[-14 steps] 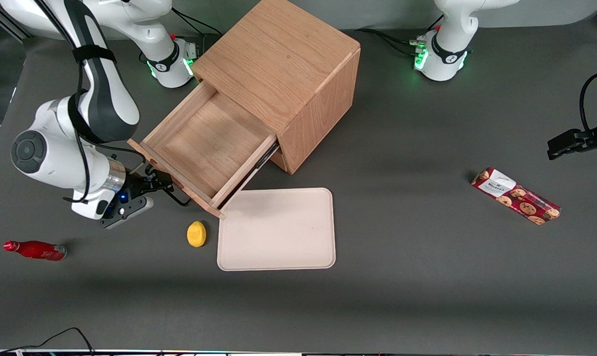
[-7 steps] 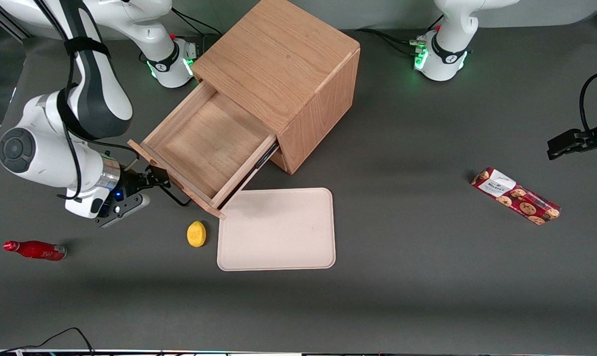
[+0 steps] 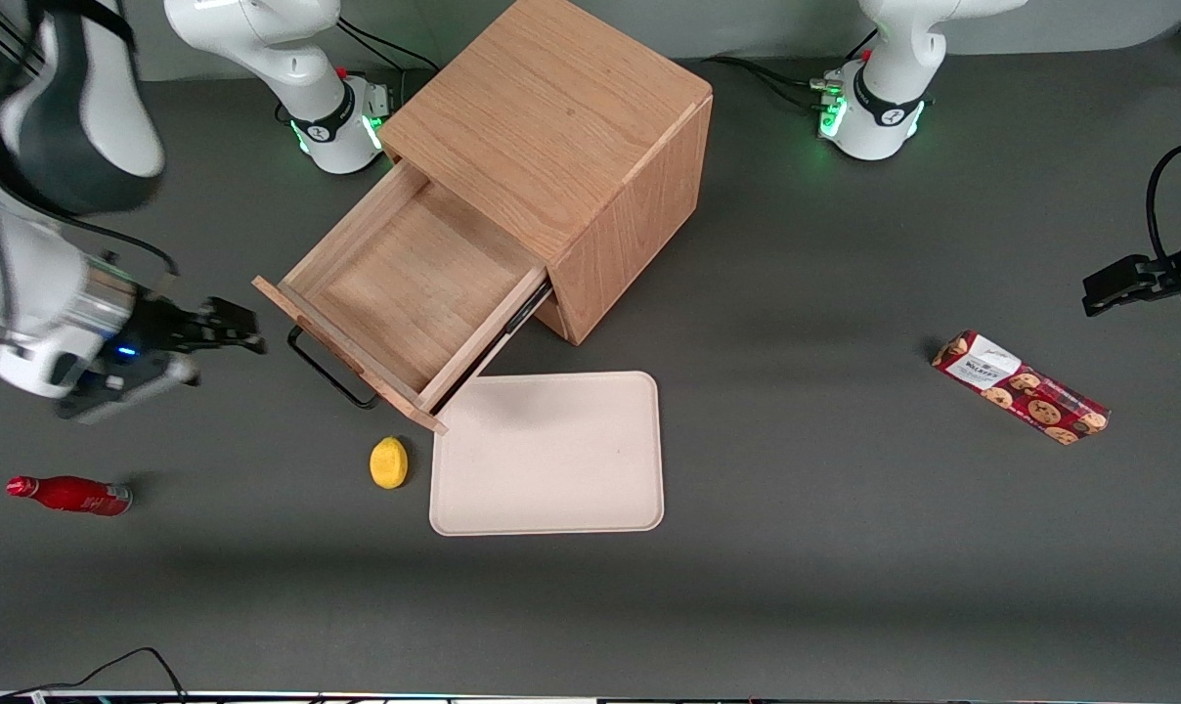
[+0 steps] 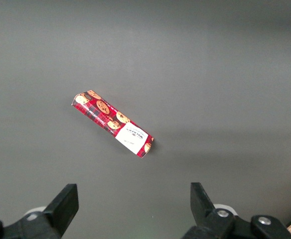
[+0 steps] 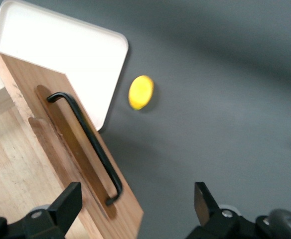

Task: Open upper drawer

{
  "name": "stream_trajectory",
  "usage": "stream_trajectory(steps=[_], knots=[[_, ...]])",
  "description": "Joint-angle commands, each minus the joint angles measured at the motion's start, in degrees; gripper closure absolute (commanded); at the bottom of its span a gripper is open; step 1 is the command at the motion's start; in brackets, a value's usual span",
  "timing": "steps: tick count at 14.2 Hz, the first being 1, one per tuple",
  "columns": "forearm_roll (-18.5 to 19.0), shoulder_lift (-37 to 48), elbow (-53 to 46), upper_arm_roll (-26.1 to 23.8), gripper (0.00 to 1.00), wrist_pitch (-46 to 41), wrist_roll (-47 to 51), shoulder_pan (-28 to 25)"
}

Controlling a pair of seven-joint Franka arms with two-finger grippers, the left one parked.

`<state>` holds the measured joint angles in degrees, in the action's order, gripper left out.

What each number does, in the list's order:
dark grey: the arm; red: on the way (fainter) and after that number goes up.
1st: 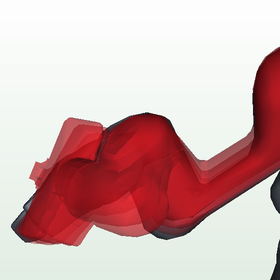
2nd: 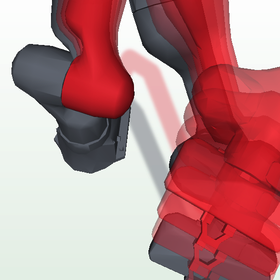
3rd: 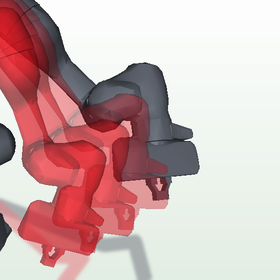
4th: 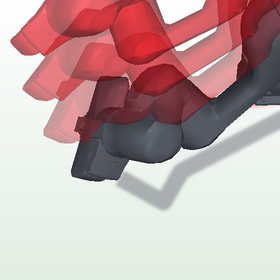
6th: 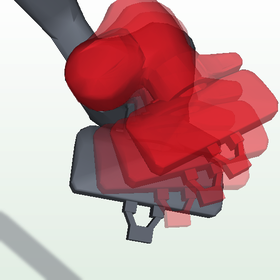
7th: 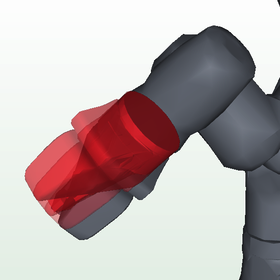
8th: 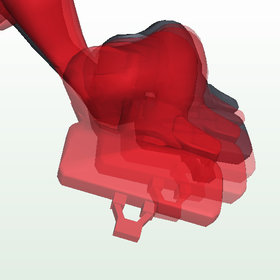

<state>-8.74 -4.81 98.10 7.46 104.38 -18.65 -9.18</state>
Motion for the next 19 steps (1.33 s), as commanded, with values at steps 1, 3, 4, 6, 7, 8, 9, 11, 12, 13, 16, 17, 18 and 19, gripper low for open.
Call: stream_trajectory(steps=[1, 3, 4, 6, 7, 8, 9, 11, 12, 13, 16, 17, 18, 19], knots=[[0.9, 6.0, 0.8, 4.6, 0.00, -1.2, 8.2, -1.1], [4.6, 8.8, 0.7, 5.5, 0.00, -2.9, 14.7, -1.1], [7.5, 10.0, 0.7, 5.5, 0.00, -4.4, 16.4, -1.7], [12.1, 12.9, 0.7, 5.9, 0.00, -7.3, 21.7, -2.2], [14.0, 14.2, 0.8, 5.9, 0.00, -8.7, 22.4, -2.2], [15.0, 15.4, 0.8, 6.3, 0.00, -10.2, 22.5, -2.2], [15.0, 16.4, 0.8, 7.7, 0.00, -11.4, 22.4, -2.2], [14.5, 17.5, 1.0, 9.1, 0.00, -13.1, 22.3, -2.3], [14.5, 17.6, 1.1, 9.1, 0.00, -13.4, 22.3, -2.4], [14.5, 17.6, 1.2, 9.1, 0.00, -13.8, 22.3, -2.3], [11.9, 17.1, 1.2, 9.2, 0.00, -14.2, 22.4, -2.3], [11.8, 16.9, 1.3, 9.2, 0.00, -14.2, 22.3, -2.2], [11.8, 16.7, 1.6, 9.2, 0.00, -14.2, 22.3, -2.2], [11.7, 16.3, 1.6, 9.2, 0.00, -14.2, 22.3, -2.2]])
